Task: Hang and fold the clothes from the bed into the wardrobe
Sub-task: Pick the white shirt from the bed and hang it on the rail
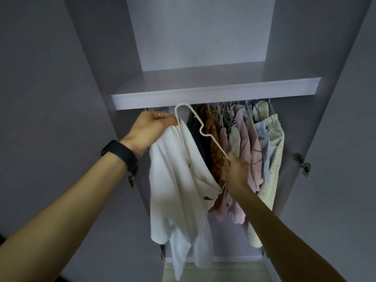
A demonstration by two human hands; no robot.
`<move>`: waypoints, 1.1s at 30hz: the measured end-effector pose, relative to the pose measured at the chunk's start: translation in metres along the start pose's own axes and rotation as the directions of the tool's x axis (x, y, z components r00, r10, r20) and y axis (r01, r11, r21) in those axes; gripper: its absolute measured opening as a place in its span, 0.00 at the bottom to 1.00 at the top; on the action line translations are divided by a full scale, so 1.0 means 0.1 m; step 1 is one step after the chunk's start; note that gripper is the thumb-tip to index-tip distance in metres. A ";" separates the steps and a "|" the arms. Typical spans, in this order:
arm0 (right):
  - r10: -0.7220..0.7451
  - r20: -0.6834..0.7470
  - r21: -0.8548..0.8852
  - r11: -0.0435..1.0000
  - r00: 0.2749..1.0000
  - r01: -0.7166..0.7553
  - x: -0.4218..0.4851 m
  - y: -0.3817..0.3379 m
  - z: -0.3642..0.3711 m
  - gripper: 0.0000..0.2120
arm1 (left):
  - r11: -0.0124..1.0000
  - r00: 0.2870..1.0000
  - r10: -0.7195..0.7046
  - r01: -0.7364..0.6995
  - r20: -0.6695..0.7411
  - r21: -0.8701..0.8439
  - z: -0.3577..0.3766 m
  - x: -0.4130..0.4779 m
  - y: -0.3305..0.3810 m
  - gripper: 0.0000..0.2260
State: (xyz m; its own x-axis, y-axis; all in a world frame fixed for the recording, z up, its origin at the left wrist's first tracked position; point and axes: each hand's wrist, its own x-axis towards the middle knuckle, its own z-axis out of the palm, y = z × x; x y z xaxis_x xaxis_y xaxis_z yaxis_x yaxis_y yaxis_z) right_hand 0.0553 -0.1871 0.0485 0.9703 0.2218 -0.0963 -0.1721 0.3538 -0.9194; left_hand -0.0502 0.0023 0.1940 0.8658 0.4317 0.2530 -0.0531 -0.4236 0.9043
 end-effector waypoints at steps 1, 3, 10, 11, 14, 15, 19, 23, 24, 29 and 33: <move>0.008 0.012 -0.051 0.999 1.000 -0.007 -0.01 0.07 -0.01 0.23 | 1.000 0.999 -0.015 0.014 -0.041 -0.011 -0.07 0.00 -0.01 0.05; 0.000 0.033 -0.151 0.989 0.999 0.005 0.00 0.10 0.01 0.21 | 0.999 0.990 -0.049 0.051 -0.129 0.007 -0.23 0.01 -0.07 0.04; -0.193 0.378 -0.754 0.504 0.906 0.422 0.12 -0.27 0.10 0.19 | 0.800 0.974 0.147 -0.014 -0.174 0.599 -0.32 -0.15 -0.42 0.09; -0.199 0.409 -0.752 0.480 0.890 0.453 0.12 -0.34 0.15 0.17 | 0.738 0.978 0.177 -0.056 -0.112 0.672 -0.24 -0.21 -0.48 0.09; -0.310 0.417 -0.693 0.500 0.854 0.520 0.15 -0.60 0.30 0.16 | 0.725 0.992 0.125 -0.098 0.009 0.682 -0.03 -0.28 -0.61 0.06; -0.276 0.466 -0.711 0.448 0.840 0.542 0.17 -0.67 0.35 0.17 | 0.775 0.994 0.108 -0.092 0.012 0.626 -0.02 -0.27 -0.62 0.06; 0.004 0.582 -0.793 0.224 0.813 0.566 0.14 -0.73 0.49 0.24 | 0.902 0.997 0.061 -0.078 0.054 0.424 0.03 -0.24 -0.68 0.06; -0.220 0.522 -0.772 0.289 0.824 0.566 0.18 -0.83 0.54 0.23 | 0.892 0.963 -0.011 -0.111 0.267 0.438 0.18 -0.28 -0.81 0.17; -0.234 0.529 -0.768 0.279 0.816 0.577 0.17 -0.85 0.53 0.22 | 0.897 0.968 0.030 -0.137 0.251 0.421 0.20 -0.28 -0.83 0.15; -0.114 0.593 -0.711 0.391 0.797 0.584 0.19 -0.93 0.11 0.16 | 0.943 0.975 0.114 -0.166 0.189 0.288 0.12 -0.28 -0.92 0.10; -0.064 0.561 -0.805 0.189 0.825 0.562 0.33 -0.70 -0.41 0.13 | 0.916 0.988 0.076 -0.122 0.133 0.382 -0.03 -0.19 -1.02 0.11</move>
State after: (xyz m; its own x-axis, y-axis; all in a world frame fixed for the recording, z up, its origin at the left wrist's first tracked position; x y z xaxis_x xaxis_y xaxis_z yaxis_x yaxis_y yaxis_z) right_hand 0.1061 -0.2420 0.0942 0.7167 0.6700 0.1933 0.6494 -0.5403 -0.5352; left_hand -0.0622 0.0394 0.0983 0.9177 0.2886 0.2728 0.0360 -0.7445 0.6666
